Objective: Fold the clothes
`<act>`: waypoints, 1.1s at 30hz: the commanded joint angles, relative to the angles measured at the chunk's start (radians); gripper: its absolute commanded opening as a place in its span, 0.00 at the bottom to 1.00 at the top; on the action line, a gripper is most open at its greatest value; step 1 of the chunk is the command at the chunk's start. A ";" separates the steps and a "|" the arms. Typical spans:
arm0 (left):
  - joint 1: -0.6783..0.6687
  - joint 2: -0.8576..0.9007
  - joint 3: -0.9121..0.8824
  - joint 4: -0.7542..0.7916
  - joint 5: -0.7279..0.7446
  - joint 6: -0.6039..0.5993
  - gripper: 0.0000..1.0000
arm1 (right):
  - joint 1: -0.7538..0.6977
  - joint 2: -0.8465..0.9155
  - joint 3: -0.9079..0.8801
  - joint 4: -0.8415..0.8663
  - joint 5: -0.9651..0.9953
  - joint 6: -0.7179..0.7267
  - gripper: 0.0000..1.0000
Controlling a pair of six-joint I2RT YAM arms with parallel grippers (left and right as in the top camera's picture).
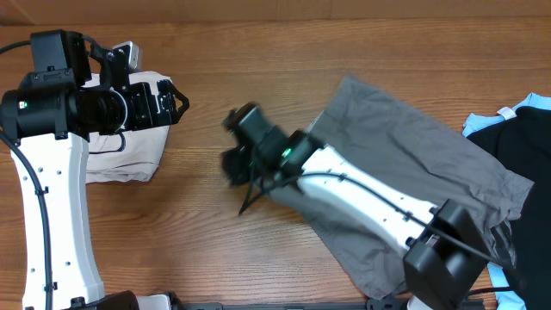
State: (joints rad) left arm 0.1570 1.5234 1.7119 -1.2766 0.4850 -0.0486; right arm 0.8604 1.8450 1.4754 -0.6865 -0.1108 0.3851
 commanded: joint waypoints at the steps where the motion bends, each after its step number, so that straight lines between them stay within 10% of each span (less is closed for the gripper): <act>1: -0.001 -0.003 0.027 -0.001 0.005 0.016 1.00 | -0.002 -0.003 0.037 -0.006 0.120 0.002 0.88; 9: -0.008 -0.003 0.027 -0.002 0.005 0.027 1.00 | -0.218 -0.014 0.037 -0.045 0.121 0.061 0.89; 14: -0.058 -0.003 0.027 -0.002 0.005 0.027 1.00 | -0.453 0.027 0.033 -0.014 0.125 0.191 0.05; 33: -0.193 -0.003 0.027 -0.009 -0.003 0.027 1.00 | -0.618 0.479 0.031 0.350 -0.027 0.567 0.04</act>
State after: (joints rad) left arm -0.0315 1.5234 1.7142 -1.2846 0.4843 -0.0483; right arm 0.2222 2.2181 1.5135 -0.3676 -0.0807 0.8658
